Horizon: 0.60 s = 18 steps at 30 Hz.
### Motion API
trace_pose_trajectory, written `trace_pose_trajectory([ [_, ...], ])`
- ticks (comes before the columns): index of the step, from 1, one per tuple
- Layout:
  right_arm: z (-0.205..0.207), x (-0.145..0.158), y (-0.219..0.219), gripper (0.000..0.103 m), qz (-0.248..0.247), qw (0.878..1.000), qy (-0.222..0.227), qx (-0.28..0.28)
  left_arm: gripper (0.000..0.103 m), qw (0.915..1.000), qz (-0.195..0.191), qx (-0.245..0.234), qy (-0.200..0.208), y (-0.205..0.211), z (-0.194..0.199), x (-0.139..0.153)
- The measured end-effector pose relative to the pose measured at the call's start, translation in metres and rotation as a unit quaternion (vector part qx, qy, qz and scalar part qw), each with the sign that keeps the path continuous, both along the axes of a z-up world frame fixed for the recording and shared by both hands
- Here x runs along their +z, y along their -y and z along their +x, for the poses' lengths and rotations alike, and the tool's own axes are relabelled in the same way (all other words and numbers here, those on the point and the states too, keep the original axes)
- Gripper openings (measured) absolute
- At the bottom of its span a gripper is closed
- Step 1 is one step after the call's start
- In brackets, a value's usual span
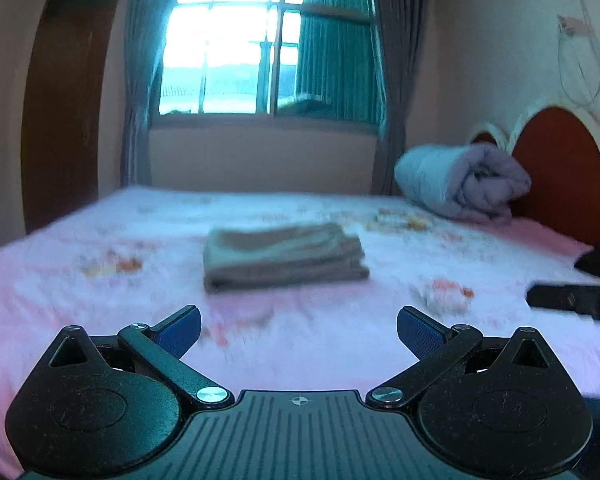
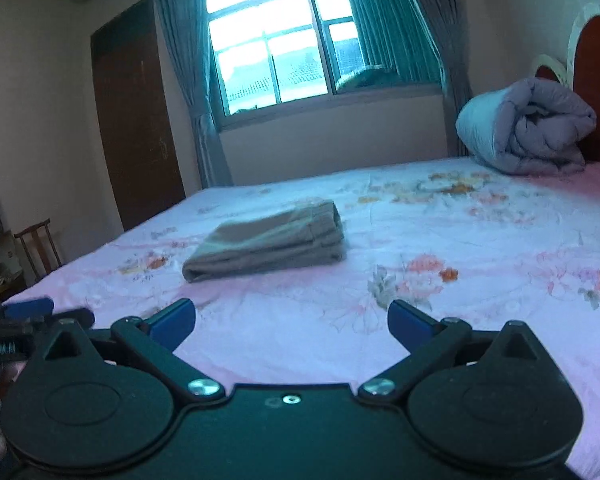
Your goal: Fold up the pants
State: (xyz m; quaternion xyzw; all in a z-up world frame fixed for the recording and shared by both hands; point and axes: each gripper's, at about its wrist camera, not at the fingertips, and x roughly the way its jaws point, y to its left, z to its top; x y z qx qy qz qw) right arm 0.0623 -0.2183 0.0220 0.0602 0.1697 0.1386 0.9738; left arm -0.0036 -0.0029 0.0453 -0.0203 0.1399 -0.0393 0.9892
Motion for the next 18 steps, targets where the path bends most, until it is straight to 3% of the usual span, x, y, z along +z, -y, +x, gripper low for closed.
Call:
trace_pose_trajectory([
  [3, 0.003, -0.003, -0.005, 0.097, -0.023, 1.000, 0.001, 0.000, 0.103, 1.0000, 0.007, -0.004, -0.001, 0.002, 0.009, -0.001],
  [7, 0.013, -0.016, -0.009, 0.097, -0.030, 0.999, -0.029, -0.008, 0.103, 0.9991, 0.017, 0.018, -0.034, 0.008, 0.010, -0.029],
  [9, 0.011, -0.016, -0.009, 0.097, -0.026, 0.999, -0.025, -0.005, 0.103, 0.9996, 0.013, 0.022, -0.006, 0.007, 0.004, -0.023],
  [18, 0.007, -0.016, -0.013, 0.097, -0.031, 0.999, -0.015, 0.000, 0.103, 0.9995, 0.016, 0.028, -0.003, 0.006, 0.000, -0.024],
])
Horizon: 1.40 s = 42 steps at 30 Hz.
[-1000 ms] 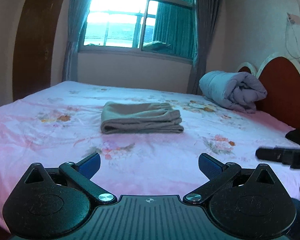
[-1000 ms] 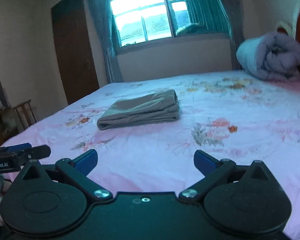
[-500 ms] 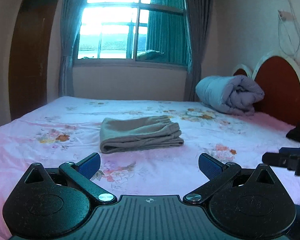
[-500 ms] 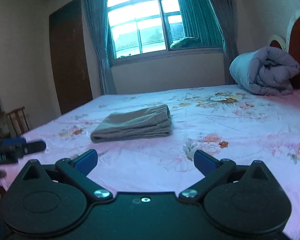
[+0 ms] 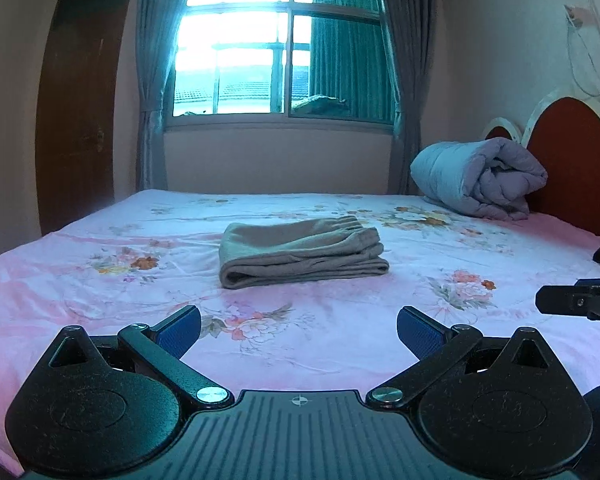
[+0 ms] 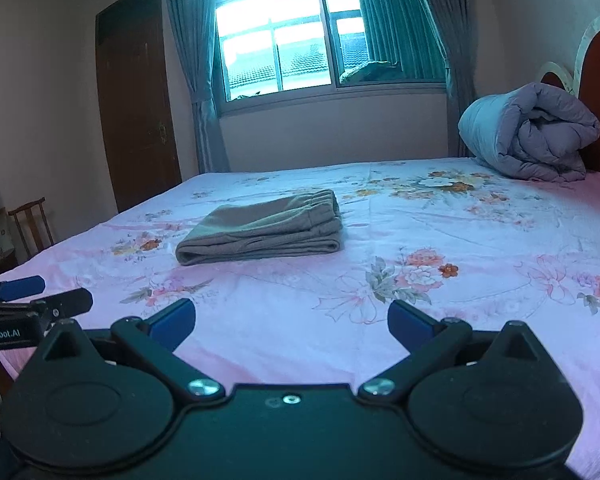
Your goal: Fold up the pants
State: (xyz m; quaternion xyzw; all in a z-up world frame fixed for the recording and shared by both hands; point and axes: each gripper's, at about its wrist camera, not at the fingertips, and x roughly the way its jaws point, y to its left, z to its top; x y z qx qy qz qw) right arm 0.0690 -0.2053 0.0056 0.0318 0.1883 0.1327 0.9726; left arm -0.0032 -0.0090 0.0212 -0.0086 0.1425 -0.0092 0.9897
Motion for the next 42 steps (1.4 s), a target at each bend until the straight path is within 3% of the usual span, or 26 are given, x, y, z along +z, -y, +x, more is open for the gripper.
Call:
trace_pose_trajectory([
  [42, 0.0017, -0.0003, -0.0001, 0.097, 0.005, 1.000, -0.002, -0.001, 0.103, 0.9997, 0.017, -0.013, 0.012, 0.0083, -0.0041, -0.0007],
])
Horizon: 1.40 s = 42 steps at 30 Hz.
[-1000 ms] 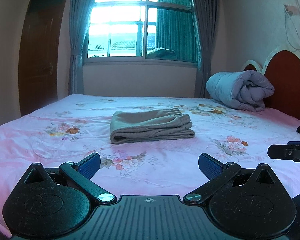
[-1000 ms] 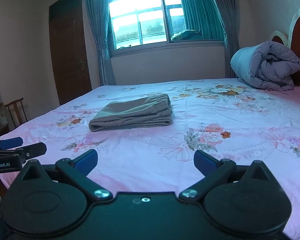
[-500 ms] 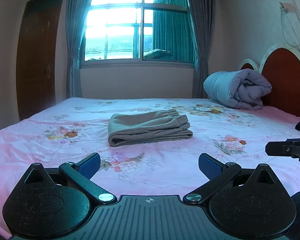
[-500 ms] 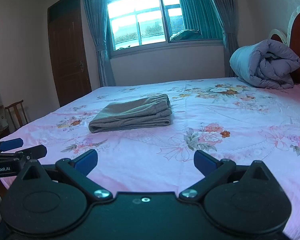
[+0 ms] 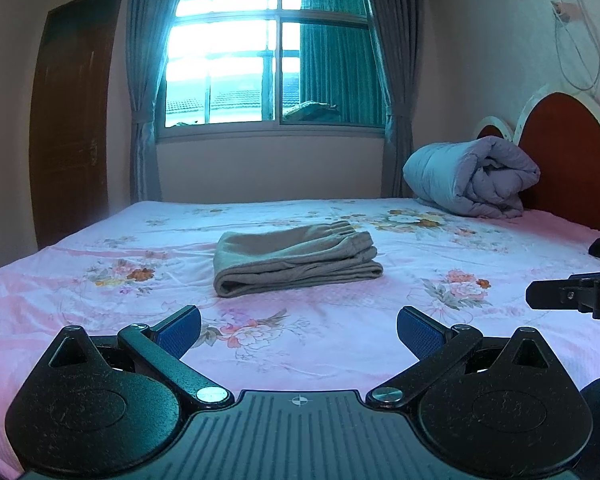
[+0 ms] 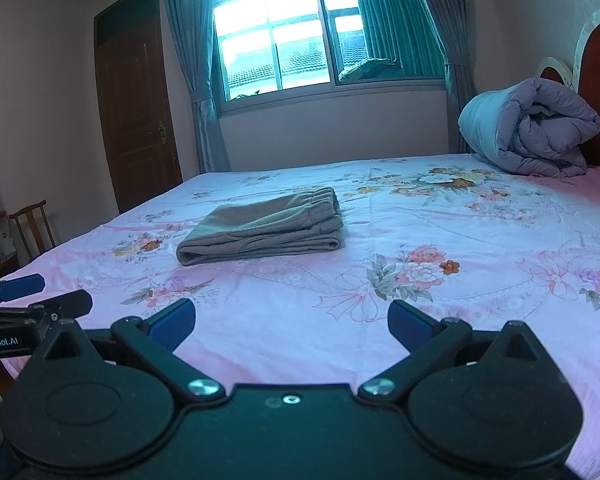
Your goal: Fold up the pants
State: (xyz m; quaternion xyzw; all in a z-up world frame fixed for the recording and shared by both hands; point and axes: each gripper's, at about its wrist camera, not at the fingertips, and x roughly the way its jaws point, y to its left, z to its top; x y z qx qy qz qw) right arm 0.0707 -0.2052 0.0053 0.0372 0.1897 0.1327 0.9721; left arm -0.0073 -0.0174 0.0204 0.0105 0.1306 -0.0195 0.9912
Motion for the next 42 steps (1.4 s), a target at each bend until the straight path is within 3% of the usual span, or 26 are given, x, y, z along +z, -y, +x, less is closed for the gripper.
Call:
trace_pose_trajectory([
  [42, -0.0005, -0.0012, -0.0007, 0.097, 0.002, 1.000, -0.002, -0.003, 0.103, 0.9998, -0.005, -0.018, 0.008, -0.0042, -0.0020, -0.0004],
])
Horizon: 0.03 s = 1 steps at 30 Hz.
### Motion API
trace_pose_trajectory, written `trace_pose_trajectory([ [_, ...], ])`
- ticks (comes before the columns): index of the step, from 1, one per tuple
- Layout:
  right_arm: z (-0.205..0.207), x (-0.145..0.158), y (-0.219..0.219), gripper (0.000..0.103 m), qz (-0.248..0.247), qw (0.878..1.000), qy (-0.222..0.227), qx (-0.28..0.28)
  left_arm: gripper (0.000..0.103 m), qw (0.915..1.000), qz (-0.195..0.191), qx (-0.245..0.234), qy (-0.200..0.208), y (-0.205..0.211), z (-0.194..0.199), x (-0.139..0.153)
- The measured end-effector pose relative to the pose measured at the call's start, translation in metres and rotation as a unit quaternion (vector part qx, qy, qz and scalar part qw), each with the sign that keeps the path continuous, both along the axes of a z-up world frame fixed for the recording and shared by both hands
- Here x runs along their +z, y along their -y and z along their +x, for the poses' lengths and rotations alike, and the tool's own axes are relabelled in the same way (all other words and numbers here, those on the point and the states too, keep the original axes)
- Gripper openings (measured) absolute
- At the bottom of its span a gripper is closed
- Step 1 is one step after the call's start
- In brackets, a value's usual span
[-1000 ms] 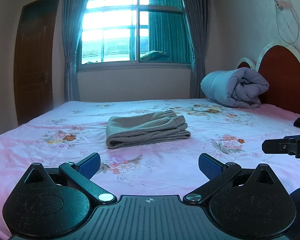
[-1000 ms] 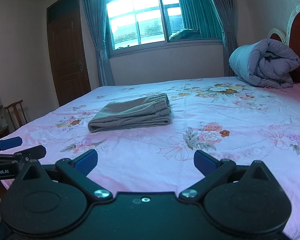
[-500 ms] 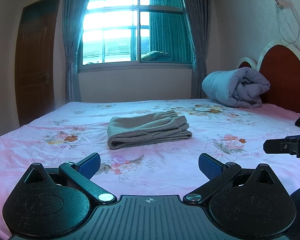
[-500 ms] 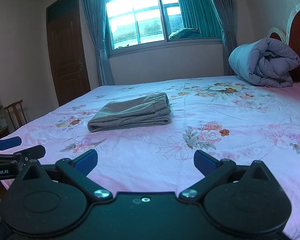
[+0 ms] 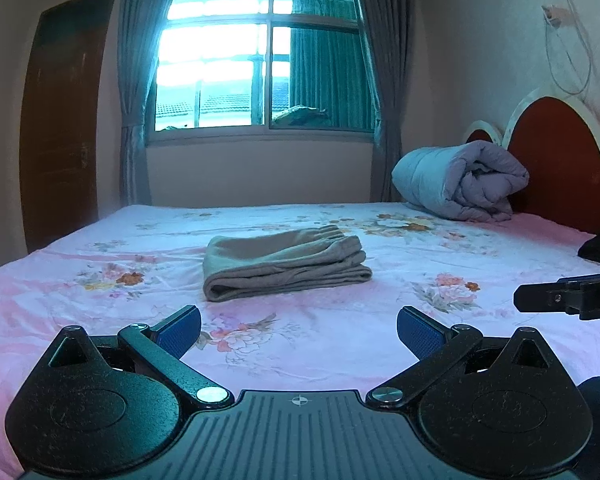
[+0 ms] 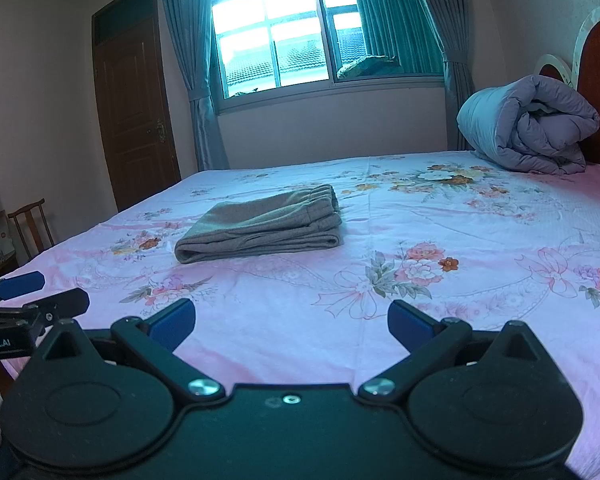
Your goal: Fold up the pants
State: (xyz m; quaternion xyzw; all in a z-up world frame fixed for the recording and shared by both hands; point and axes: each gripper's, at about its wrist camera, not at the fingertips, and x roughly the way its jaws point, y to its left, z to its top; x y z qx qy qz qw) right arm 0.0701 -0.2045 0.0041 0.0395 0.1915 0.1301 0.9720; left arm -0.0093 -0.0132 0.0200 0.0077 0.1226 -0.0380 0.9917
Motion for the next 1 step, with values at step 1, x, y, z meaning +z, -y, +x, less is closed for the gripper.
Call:
trace_pose_trajectory([
  [1, 0.0003, 0.0002, 0.0001, 0.097, 0.000, 1.000, 0.000, 0.000, 0.103, 1.0000, 0.001, 0.000, 0.000, 0.0001, -0.0002, 0.0000],
])
